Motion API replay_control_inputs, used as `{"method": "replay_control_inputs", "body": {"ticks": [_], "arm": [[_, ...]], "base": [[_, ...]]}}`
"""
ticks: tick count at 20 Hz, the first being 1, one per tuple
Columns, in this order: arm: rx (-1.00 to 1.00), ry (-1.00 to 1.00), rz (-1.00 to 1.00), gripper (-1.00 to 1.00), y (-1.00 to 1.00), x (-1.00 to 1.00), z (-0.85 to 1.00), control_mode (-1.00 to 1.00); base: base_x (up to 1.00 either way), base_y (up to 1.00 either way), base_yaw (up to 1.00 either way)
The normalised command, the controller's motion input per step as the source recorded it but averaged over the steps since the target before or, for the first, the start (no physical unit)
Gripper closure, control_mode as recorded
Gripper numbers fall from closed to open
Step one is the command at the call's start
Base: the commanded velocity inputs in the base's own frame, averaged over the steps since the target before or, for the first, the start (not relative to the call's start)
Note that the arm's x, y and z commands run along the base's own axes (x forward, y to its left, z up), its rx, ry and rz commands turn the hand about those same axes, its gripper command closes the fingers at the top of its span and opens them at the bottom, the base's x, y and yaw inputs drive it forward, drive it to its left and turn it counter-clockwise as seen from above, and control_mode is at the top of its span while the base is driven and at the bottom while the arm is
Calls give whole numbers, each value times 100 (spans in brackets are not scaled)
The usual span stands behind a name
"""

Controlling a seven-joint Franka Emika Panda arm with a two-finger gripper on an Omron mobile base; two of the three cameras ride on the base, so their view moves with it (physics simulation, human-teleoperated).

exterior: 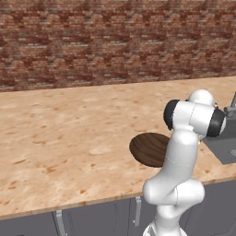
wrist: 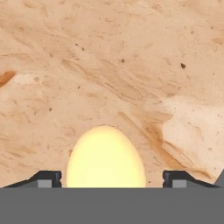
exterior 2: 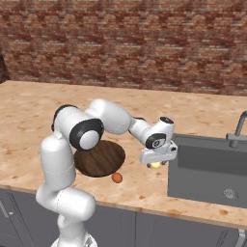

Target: Gather the eggs and milk located in the vicinity of the sink area and place them right next to the bowl.

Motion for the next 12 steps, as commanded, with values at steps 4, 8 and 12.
{"method": "replay_control_inputs", "body": {"ticks": [4, 8, 12], "arm": [[0, 0, 0, 100, 0, 0, 0, -100], [0, 0, 0, 100, 0, -1, 0, -100], [1, -5, 0, 100, 1, -9, 4, -100]], "base": [[0, 0, 0], [0, 0, 0], [0, 0, 0]]}}
